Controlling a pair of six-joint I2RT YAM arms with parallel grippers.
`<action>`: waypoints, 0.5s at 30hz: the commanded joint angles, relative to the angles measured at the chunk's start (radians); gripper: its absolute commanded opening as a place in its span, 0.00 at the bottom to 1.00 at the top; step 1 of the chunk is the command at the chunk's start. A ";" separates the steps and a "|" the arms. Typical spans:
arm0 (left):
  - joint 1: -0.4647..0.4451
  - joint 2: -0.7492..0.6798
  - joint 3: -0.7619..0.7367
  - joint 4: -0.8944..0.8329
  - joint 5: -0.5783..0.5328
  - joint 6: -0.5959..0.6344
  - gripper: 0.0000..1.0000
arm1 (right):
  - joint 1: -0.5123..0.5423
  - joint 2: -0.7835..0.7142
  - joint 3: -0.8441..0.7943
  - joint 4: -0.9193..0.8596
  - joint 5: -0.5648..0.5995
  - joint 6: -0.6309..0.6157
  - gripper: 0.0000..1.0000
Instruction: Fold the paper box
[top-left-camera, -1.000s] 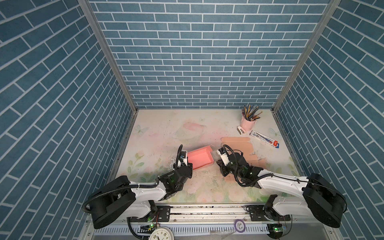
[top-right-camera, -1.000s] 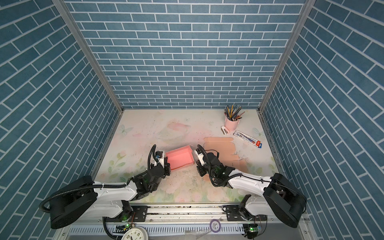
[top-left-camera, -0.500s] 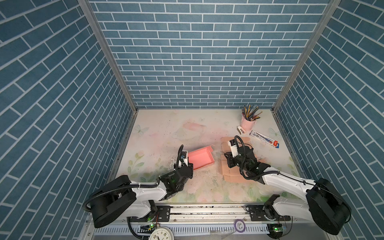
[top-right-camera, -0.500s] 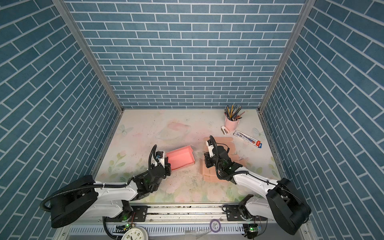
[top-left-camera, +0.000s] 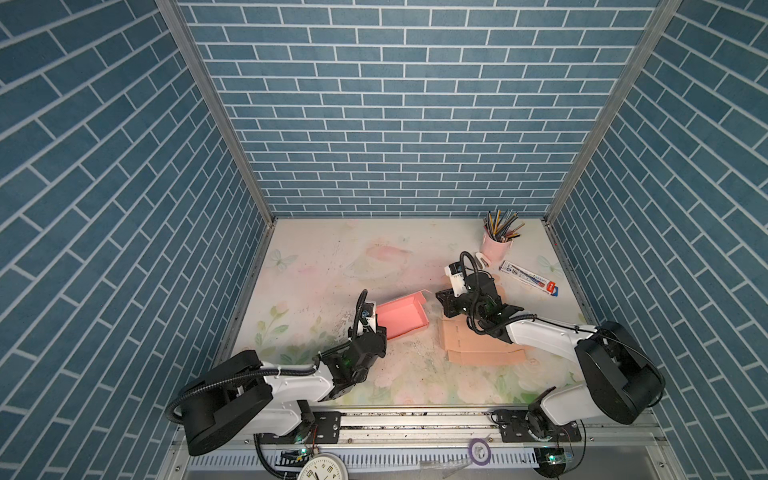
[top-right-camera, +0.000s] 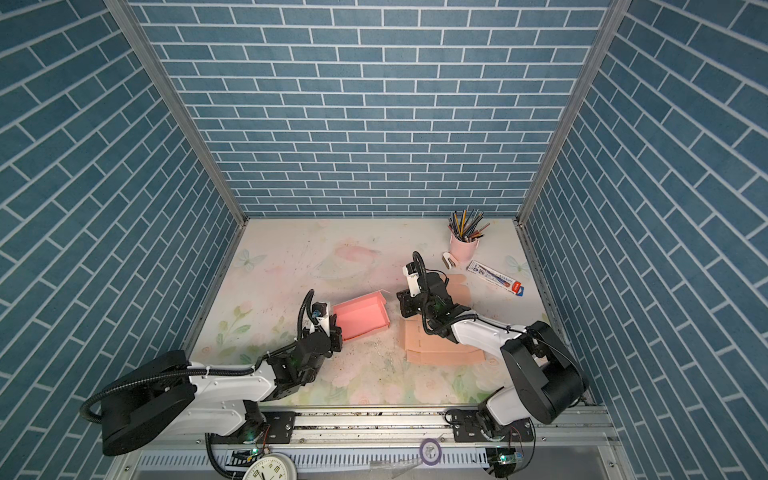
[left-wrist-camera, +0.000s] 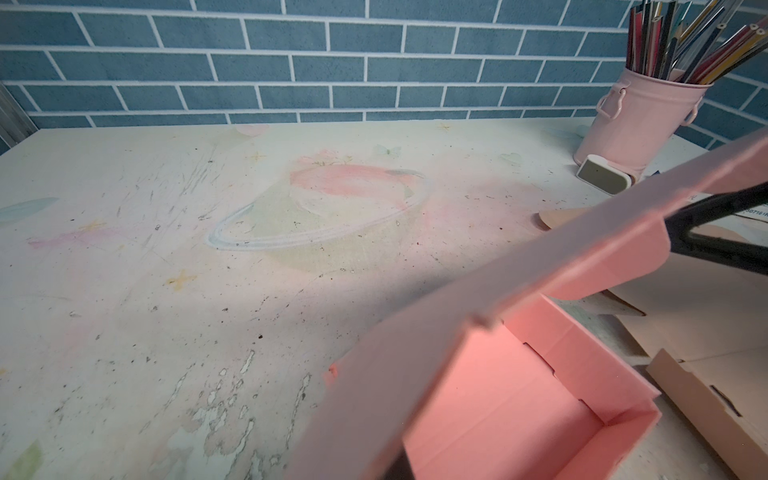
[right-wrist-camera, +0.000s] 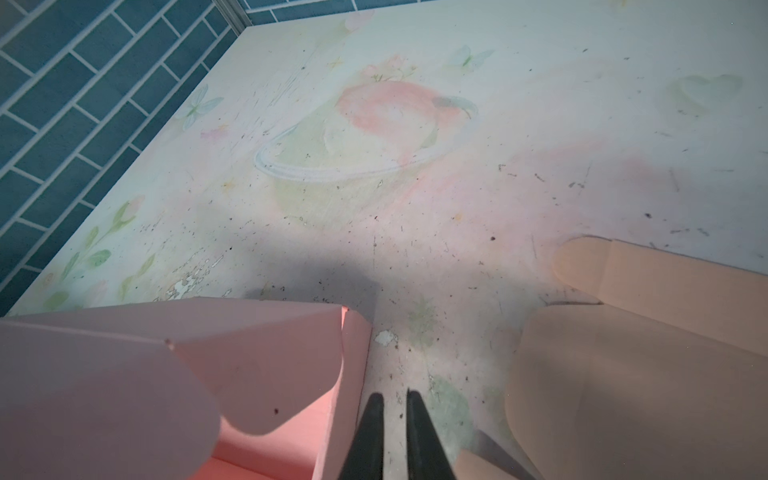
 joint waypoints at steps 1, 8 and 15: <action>-0.014 0.021 0.008 -0.040 0.025 -0.019 0.01 | 0.001 0.031 0.030 0.067 -0.087 0.039 0.14; -0.014 0.031 0.014 -0.033 0.026 -0.009 0.01 | 0.037 0.067 0.036 0.100 -0.110 0.048 0.07; -0.020 0.043 0.022 -0.028 0.024 -0.006 0.01 | 0.071 0.098 0.067 0.088 -0.122 0.041 0.04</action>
